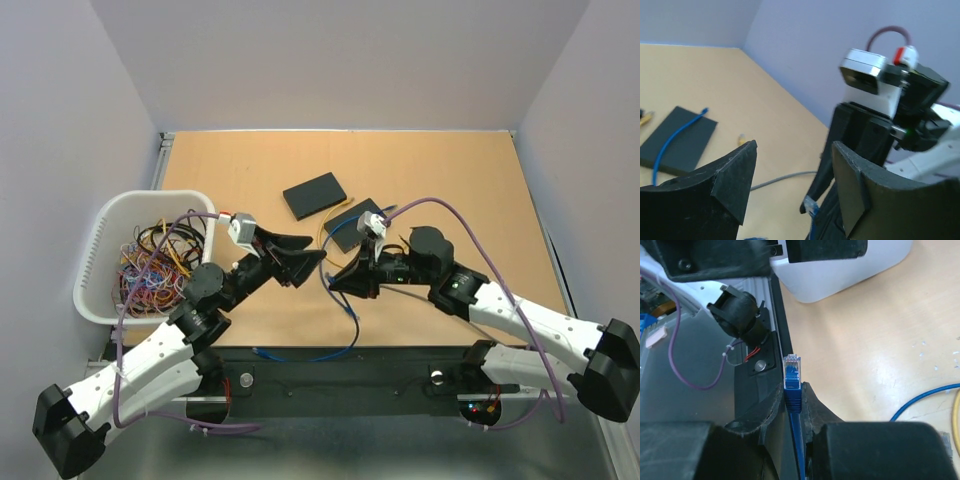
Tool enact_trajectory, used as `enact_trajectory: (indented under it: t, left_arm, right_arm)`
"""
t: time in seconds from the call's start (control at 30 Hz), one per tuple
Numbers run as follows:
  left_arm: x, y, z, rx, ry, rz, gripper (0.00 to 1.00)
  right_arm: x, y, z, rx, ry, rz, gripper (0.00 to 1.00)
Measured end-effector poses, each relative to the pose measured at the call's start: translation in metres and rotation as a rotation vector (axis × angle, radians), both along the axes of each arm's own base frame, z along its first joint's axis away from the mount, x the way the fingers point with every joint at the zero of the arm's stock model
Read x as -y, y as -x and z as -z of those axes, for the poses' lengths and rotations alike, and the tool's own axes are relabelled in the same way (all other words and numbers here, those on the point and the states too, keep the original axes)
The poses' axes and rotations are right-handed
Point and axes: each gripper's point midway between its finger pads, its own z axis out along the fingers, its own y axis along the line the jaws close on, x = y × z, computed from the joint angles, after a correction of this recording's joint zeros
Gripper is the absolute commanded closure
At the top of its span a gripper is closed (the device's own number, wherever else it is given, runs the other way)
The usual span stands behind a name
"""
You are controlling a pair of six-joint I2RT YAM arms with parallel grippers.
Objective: Insert the plug into the switch port
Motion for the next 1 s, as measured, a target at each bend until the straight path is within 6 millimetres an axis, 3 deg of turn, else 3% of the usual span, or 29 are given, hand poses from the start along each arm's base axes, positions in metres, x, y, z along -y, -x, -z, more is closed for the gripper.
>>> enact_trajectory:
  t: [0.07, 0.33, 0.47, 0.63, 0.9, 1.0]
  left_arm:
    - [0.010, 0.015, -0.003, 0.053, 0.012, 0.099, 0.26]
    - [0.023, 0.063, -0.014, 0.213, 0.054, 0.355, 0.27]
    - [0.024, 0.078, -0.021, 0.267, 0.068, 0.423, 0.32]
    - [0.023, 0.088, -0.024, 0.297, 0.076, 0.471, 0.37]
    - [0.021, 0.097, -0.024, 0.308, 0.085, 0.505, 0.58]
    - [0.022, 0.098, -0.025, 0.304, 0.089, 0.509, 0.73]
  right_arm:
    - [0.001, 0.005, 0.000, -0.001, -0.012, -0.021, 1.00]
    - [0.000, 0.035, -0.038, 0.061, -0.132, -0.197, 0.99]
    - [-0.001, 0.044, -0.060, 0.098, -0.183, -0.258, 1.00]
    - [-0.001, 0.046, -0.072, 0.123, -0.216, -0.278, 1.00]
    - [-0.008, 0.042, -0.075, 0.108, -0.225, -0.281, 1.00]
    - [-0.009, 0.041, -0.075, 0.098, -0.225, -0.282, 1.00]
